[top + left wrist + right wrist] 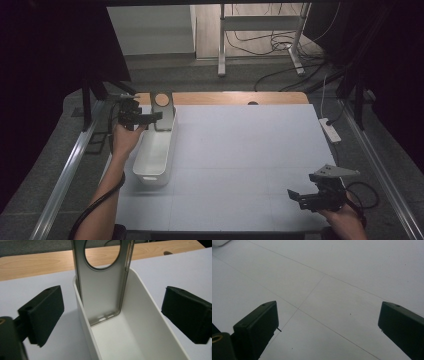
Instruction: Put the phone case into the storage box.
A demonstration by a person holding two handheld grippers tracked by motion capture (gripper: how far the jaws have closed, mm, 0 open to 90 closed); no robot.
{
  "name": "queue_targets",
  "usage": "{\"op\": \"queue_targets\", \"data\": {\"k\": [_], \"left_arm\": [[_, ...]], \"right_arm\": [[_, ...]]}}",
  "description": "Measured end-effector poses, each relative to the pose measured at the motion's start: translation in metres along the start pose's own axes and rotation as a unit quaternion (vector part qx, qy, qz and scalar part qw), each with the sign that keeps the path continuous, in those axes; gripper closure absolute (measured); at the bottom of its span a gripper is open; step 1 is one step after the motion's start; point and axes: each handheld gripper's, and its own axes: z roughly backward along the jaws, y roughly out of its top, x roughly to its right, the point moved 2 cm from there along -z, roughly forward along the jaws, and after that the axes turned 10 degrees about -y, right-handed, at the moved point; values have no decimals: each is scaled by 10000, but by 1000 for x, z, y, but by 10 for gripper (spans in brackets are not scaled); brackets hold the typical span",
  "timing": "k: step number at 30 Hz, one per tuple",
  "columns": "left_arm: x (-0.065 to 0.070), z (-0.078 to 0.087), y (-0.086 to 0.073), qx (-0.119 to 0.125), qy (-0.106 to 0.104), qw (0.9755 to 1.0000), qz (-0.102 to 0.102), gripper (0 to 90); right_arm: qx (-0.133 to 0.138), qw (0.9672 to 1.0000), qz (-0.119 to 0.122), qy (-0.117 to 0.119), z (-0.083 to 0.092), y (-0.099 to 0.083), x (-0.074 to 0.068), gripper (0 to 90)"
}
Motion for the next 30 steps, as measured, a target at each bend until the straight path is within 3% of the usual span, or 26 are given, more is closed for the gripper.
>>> {"op": "queue_targets", "data": {"k": [7, 30], "left_arm": [[5, 3, -4, -136, -51, 9998, -136, 25], [25, 16, -18, -143, -243, 9986, -439, 11]], "right_arm": [[20, 10000, 5, 17, 0, 0, 0, 34], [40, 10000, 43, 15, 1, 0, -1, 34]]}}
